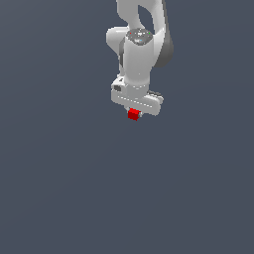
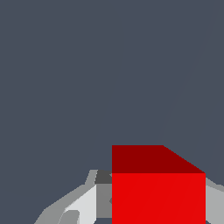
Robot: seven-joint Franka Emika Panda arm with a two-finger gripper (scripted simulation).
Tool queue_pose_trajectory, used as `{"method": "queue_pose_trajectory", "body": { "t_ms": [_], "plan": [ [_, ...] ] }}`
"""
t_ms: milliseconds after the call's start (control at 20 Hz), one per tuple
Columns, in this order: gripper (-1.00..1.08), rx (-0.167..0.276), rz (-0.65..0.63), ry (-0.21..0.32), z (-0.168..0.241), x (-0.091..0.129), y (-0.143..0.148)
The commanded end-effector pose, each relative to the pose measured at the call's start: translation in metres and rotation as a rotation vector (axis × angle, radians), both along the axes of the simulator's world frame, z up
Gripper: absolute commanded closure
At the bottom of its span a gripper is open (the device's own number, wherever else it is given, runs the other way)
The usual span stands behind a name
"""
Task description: Pick up the red cube and move it to a goal position.
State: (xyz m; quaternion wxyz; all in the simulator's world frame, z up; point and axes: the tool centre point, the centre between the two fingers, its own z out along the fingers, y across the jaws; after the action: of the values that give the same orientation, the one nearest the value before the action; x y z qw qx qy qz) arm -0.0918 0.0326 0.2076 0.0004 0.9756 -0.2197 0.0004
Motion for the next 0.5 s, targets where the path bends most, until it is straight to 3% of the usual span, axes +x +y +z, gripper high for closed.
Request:
{"method": "queue_pose_trajectory", "body": {
  "t_ms": [0, 450],
  "plan": [
    [1.08, 0.000, 0.000, 0.001, 0.016, -0.004, 0.005],
    [1.08, 0.000, 0.000, 0.001, 0.041, -0.008, 0.014]
  ]
}}
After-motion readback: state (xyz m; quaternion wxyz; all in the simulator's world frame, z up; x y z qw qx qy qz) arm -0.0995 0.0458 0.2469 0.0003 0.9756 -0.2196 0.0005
